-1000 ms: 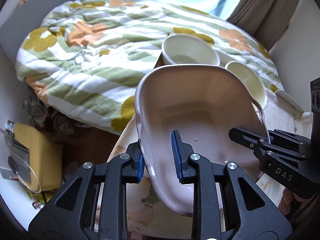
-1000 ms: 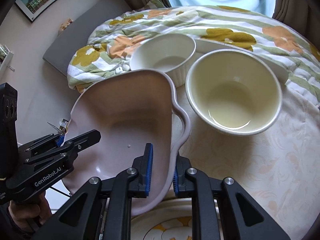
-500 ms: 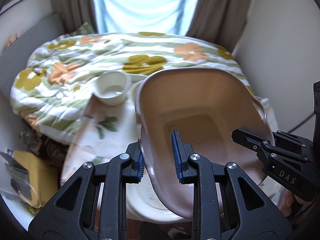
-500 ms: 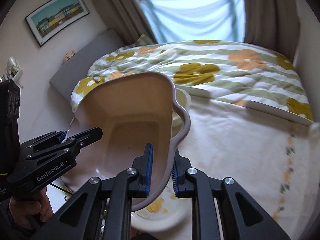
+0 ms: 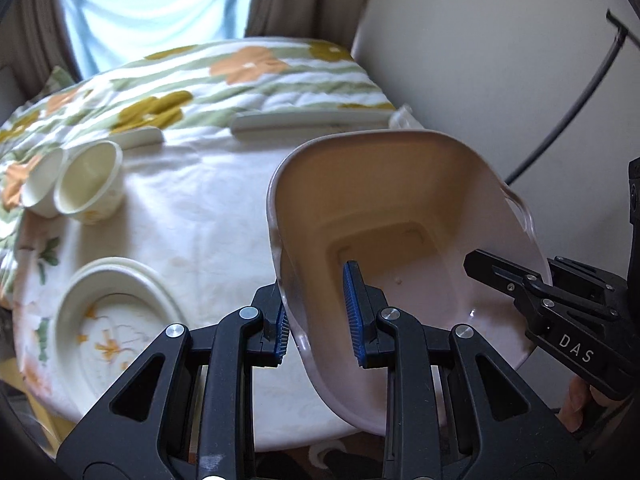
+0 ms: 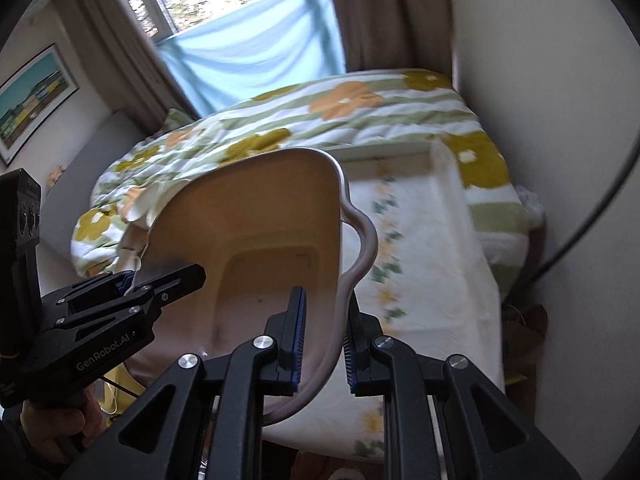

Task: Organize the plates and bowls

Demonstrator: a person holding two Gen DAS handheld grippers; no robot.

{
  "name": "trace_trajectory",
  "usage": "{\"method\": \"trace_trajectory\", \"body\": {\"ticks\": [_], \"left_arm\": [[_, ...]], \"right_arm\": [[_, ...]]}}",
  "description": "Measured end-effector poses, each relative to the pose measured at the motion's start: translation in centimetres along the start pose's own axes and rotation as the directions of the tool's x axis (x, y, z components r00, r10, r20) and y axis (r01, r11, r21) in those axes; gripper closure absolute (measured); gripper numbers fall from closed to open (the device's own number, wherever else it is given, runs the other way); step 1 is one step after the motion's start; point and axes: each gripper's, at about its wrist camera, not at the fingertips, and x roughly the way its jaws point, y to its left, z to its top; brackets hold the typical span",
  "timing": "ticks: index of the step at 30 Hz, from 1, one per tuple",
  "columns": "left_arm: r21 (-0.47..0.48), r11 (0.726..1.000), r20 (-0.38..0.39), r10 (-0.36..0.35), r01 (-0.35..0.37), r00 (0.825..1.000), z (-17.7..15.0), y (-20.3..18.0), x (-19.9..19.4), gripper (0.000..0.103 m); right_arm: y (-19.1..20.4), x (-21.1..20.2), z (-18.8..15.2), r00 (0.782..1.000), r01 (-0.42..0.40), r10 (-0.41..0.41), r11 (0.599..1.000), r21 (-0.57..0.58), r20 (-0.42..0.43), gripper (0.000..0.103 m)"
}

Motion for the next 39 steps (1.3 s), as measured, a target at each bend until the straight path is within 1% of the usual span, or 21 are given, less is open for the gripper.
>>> {"method": "trace_trajectory", "body": {"ticks": [2,6,9,12,18,20,25,26,29,30,31,32,33,34,39], "left_arm": [[0.01,1.0,-0.025,-0.012,0.012,1.0,-0.5,-1.1,2.2,0.082],[0.017,1.0,-0.063,-0.023,0.024,0.998,-1.2,-1.8,6.2,0.082],[0.014,1.0,-0.075,-0.027,0.028,0.997,-1.7,-1.7,8.1,0.082],[0.012,1.0,-0.087,-0.027,0.028,0.996,-2.0,-1.3,9.6,0.082],[0.036,0.999,-0.081,-0.009,0.012,0.997,-2.2,-1.0,10.5,0.082],[0.053,0.999,-0.072,0.014,-0.01,0.997,-2.3,-1.1,10.3,0.082],[0.084,0.994,-0.093,0.082,-0.074,0.992,-2.4,-1.5,10.8,0.081],[0.085,0.993,-0.098,0.086,-0.077,0.991,-2.4,-1.5,10.8,0.081],[0.069,0.996,-0.109,0.067,-0.06,0.992,-2.6,-1.2,10.8,0.081],[0.067,0.996,-0.111,0.067,-0.06,0.992,-2.6,-1.1,10.9,0.081],[0.069,0.996,-0.115,0.07,-0.063,0.991,-2.6,-1.1,11.0,0.081],[0.072,0.995,-0.117,0.076,-0.068,0.99,-2.6,-1.1,11.0,0.081],[0.074,0.995,-0.12,0.077,-0.068,0.99,-2.7,-1.1,11.0,0.081],[0.075,0.995,-0.121,0.076,-0.067,0.99,-2.7,-1.1,11.0,0.081],[0.079,0.994,-0.126,0.08,-0.07,0.989,-3.0,-1.1,10.9,0.08]], "right_arm": [[-1.3,1.1,-0.5,1.0,0.014,-0.014,1.0,0.027,-0.011,0.087],[-3.5,3.3,-1.9,0.999,0.042,-0.04,0.998,0.056,-0.029,0.087],[-4.5,4.7,-2.8,0.998,0.05,-0.048,0.997,0.065,-0.028,0.087],[-5.1,5.1,-3.4,0.998,0.058,-0.057,0.996,0.062,-0.018,0.087],[-6.1,6.1,-4.0,0.999,0.049,-0.048,0.996,0.069,-0.019,0.087],[-6.3,6.2,-4.1,0.999,0.044,-0.043,0.996,0.076,-0.018,0.087],[-6.8,6.4,-4.2,1.0,0.023,-0.021,0.993,0.114,-0.018,0.087],[-7.0,6.4,-4.3,1.0,0.016,-0.014,0.992,0.122,-0.019,0.087],[-7.2,6.6,-4.3,1.0,0.001,0.003,0.989,0.148,-0.023,0.087],[-7.3,6.5,-4.3,1.0,-0.005,0.008,0.988,0.156,-0.02,0.086],[-7.4,6.5,-4.3,1.0,-0.013,0.015,0.987,0.162,-0.012,0.077],[-7.4,6.3,-4.3,1.0,-0.019,0.019,0.985,0.169,-0.001,0.063],[-7.5,6.2,-4.3,1.0,-0.019,0.018,0.984,0.175,0.007,0.056],[-7.6,6.1,-4.3,1.0,-0.023,0.021,0.983,0.183,0.016,0.051],[-7.9,5.3,-4.3,0.999,-0.04,0.032,0.978,0.203,0.042,0.051]]}}
